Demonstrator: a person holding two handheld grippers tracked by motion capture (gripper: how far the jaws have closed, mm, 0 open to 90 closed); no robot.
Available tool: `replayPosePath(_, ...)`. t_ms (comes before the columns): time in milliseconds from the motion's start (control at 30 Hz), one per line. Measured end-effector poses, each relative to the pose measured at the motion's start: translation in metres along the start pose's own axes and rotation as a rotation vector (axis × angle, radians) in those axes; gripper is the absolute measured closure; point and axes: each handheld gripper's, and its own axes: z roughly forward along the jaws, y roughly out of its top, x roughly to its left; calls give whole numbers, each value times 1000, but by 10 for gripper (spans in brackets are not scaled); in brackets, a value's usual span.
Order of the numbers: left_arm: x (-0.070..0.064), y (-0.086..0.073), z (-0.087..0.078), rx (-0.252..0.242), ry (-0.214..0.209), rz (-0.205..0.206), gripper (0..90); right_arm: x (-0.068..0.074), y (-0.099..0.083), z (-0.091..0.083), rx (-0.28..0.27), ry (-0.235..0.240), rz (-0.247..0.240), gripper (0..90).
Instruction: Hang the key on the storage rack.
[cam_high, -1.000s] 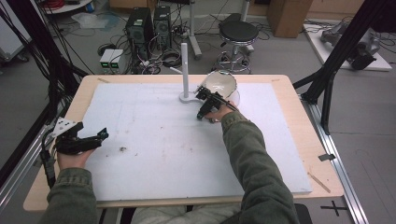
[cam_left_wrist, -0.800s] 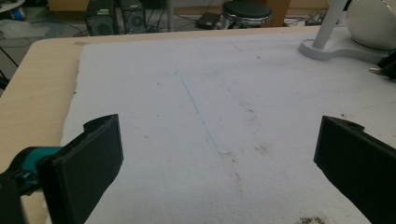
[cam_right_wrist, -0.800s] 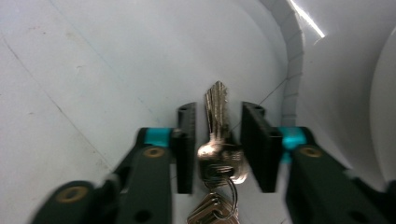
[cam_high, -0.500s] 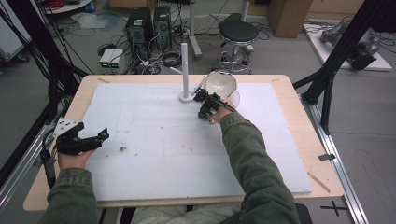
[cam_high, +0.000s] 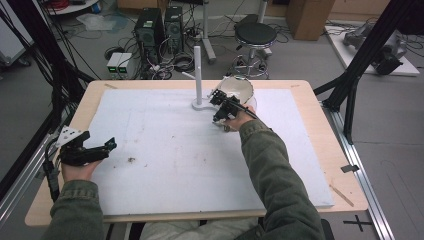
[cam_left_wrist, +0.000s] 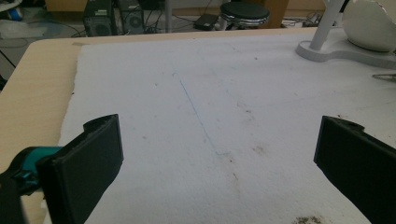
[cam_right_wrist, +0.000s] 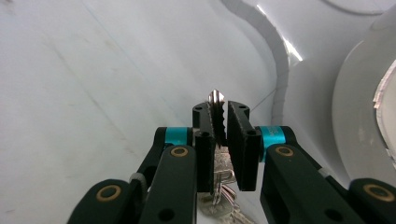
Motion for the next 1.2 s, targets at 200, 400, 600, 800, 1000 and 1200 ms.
replayPosePath(200,0,0,-1,0,-1,0,18,-4,-2,-19,-60,2,29,815)
replayPosePath(400,0,-1,-1,-2,-2,-6,18,-5,-3,-40,-136,10,59,814)
replayPosePath(600,-1,-1,-1,-1,-4,-6,18,-2,-6,-64,-195,-2,55,814)
replayPosePath(800,-1,-1,-1,-1,-4,-6,18,-7,-10,-94,-301,9,101,814)
replayPosePath(1000,-1,-1,-1,-5,-6,-11,17,-13,-11,-116,-366,26,128,814)
replayPosePath(1200,-1,-1,-1,-5,-7,-14,18,-15,-5,-130,-394,33,126,814)
